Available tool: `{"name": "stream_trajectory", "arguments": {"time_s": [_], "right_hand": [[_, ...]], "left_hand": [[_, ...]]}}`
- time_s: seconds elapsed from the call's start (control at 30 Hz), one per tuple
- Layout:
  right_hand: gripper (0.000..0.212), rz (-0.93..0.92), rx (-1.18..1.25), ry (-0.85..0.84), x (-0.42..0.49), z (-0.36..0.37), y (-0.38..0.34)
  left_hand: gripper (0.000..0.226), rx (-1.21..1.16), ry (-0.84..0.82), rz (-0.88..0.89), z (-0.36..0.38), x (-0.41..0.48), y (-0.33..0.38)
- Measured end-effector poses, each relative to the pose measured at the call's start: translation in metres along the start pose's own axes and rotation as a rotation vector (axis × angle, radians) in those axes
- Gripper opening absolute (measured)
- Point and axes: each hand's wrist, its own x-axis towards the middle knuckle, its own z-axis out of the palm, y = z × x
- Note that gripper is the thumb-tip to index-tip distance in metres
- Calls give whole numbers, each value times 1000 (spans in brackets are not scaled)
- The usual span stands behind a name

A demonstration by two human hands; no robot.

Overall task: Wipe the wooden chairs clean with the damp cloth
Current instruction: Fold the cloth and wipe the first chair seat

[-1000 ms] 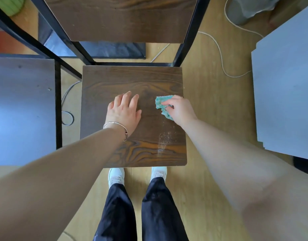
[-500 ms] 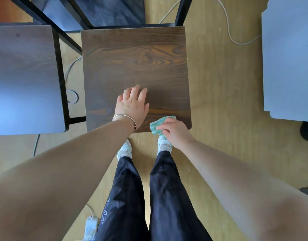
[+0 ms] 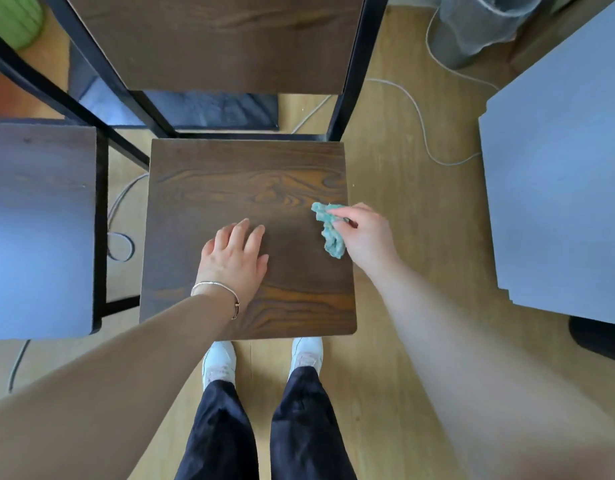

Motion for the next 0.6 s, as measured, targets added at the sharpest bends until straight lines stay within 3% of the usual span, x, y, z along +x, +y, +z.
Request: {"name": "stream_trajectory", "arguments": {"time_s": [0.27, 0.43, 0.6], "right_hand": [[25, -12, -133, 61, 143, -11, -23], [23, -10, -197, 33, 151, -1, -20], [23, -52, -307, -125, 130, -9, -9]], "left_hand": [[52, -47, 60, -32, -4, 51, 1], [52, -61, 33, -34, -1, 55, -1], [52, -85, 9, -44, 0, 48, -2]]}}
